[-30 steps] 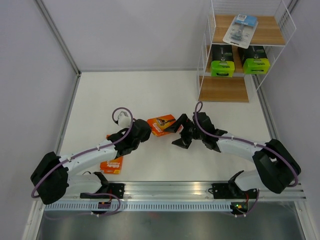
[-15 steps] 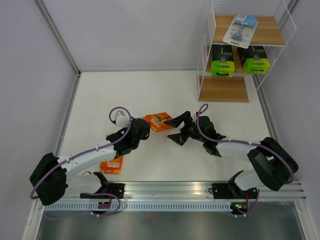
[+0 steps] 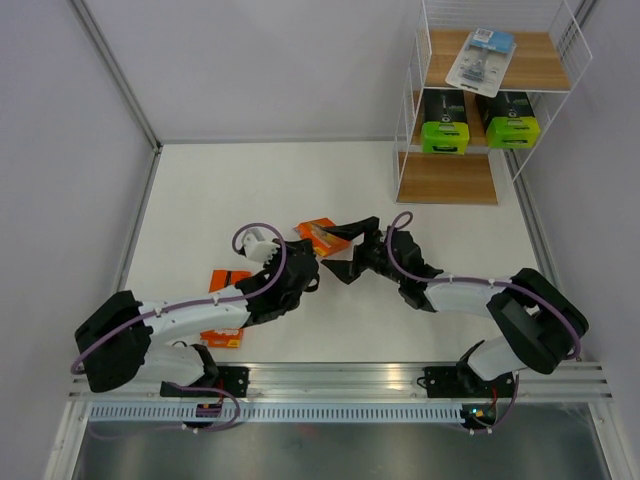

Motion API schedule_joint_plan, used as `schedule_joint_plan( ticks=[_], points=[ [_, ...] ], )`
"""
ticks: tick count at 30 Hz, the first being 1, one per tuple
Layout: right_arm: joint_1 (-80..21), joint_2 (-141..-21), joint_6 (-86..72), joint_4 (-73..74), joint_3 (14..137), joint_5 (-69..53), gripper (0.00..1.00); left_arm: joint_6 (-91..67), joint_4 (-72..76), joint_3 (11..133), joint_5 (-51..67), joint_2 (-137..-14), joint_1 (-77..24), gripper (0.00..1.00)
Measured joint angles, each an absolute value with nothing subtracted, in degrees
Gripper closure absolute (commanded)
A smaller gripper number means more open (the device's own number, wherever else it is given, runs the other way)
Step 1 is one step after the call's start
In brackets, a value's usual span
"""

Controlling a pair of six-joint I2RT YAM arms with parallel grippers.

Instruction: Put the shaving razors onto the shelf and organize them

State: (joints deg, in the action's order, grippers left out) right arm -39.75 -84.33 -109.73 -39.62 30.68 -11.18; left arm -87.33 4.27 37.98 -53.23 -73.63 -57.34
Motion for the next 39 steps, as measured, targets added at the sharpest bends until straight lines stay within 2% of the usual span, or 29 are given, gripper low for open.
schedule_joint_plan(
  ticks=[13,22,25,26,29,31,33,37,38,39],
  points=[
    [-40.77,-81.47,-112.75,-31.35,30.72,-2.61,0.02,-87.18,10.83,37.80,-60.34,-75.55,-60.97,0.98],
    [-41.23,-86.21,-112.95,-31.16,34.15,-1.83,0.06,-87.79,10.24,37.47,-61.65,-76.34,-63.31,0.98],
    [-41.43,-86.61,-112.88,-30.39,35.24,-1.65,0.21,-88.33,9.93,37.32,-63.44,-76.34,-63.90,0.98],
    [-41.52,-86.91,-112.84,-30.06,35.59,-1.63,0.35,-88.53,9.91,37.32,-64.05,-76.34,-64.03,0.98],
    [-41.54,-88.09,-112.75,-29.47,36.05,-1.65,0.58,-88.73,9.63,37.32,-65.56,-76.34,-64.47,0.98],
    [-41.54,-88.47,-113.25,-29.10,36.16,-1.41,0.62,-88.73,9.02,37.32,-66.65,-76.34,-65.17,0.98],
    [-41.52,-88.49,-113.30,-28.40,36.91,-1.43,0.73,-88.79,8.73,37.30,-67.40,-76.38,-65.80,0.98],
    [-41.52,-88.51,-113.36,-27.29,37.91,-1.87,0.81,-88.90,8.69,37.30,-68.93,-76.40,-66.37,0.96],
    [-41.39,-88.51,-113.36,-27.11,37.93,-2.17,0.81,-88.92,8.38,37.30,-68.97,-76.40,-66.50,0.89],
    [-41.08,-88.51,-113.34,-26.81,37.93,-2.74,0.81,-89.34,7.44,37.41,-68.93,-76.34,-66.61,0.57]
  ],
)
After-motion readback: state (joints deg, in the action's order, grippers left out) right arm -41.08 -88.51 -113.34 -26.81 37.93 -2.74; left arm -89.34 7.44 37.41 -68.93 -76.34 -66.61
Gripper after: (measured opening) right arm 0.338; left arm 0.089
